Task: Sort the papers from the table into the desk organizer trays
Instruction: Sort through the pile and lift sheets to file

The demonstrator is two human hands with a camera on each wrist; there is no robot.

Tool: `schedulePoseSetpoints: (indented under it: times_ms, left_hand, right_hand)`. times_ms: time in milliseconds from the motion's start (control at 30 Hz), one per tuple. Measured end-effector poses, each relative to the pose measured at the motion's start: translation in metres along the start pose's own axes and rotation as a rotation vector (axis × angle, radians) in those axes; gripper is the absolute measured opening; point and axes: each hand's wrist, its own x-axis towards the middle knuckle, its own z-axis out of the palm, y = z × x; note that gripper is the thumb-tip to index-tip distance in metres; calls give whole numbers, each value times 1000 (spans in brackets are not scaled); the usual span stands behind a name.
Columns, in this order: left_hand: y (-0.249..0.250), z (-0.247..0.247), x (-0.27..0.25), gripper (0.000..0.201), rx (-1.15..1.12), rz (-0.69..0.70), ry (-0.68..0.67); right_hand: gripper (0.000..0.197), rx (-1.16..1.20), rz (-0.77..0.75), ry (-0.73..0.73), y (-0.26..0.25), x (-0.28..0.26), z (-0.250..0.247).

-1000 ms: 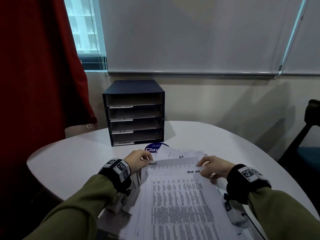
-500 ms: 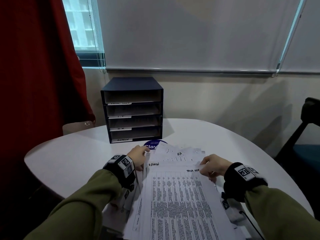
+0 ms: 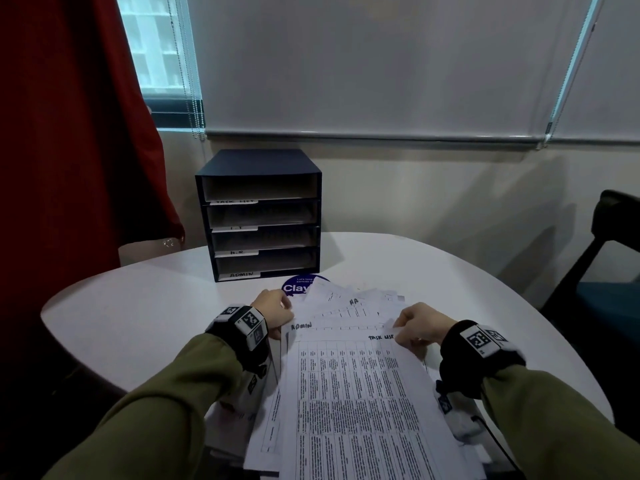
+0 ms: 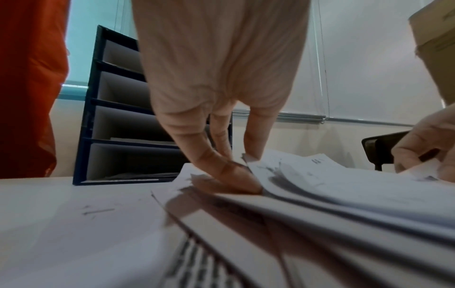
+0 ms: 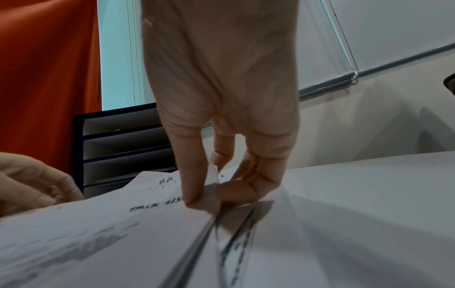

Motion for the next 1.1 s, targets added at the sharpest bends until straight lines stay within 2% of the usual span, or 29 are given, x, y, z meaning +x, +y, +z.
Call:
schedulePoseSetpoints:
  times_ms: [67,167,300,433,500,633,767,867,967,1100]
  left_hand:
    - [1,1,-2,15,-36,-49,-23]
    - [0,-2,-3,12,4,-43,-26]
    - [-6,-5,0,15,141,132,19]
    - [-2,-9,1,13,138,319,52]
    - [-1,-13,3,18,160,358,41]
    - [4,-19,7,16,208,369,-13]
    - [13,-23,12,15,238,394,-61]
    - [20,-22,14,15,208,407,-72]
    - [25,-19,14,16,166,418,-73]
    - [20,-16,14,18,86,355,-136]
  right_hand:
    - [22,3,-7,-11,0,-2,1]
    - [20,-11,-7,-23,0,-3,3]
    - [18,-24,-8,-11,1,-2,3]
    - [19,44,-36,-21,2,-4,3]
    - [19,100,-53,-24,3,-3,4]
    - [20,163,-123,33,6,1,6]
    - [11,165,-241,148,4,6,1]
    - [14,166,-292,156,-1,9,1]
    - [17,190,-261,132,-2,13,6]
    - [14,180,-210,74,3,13,-1]
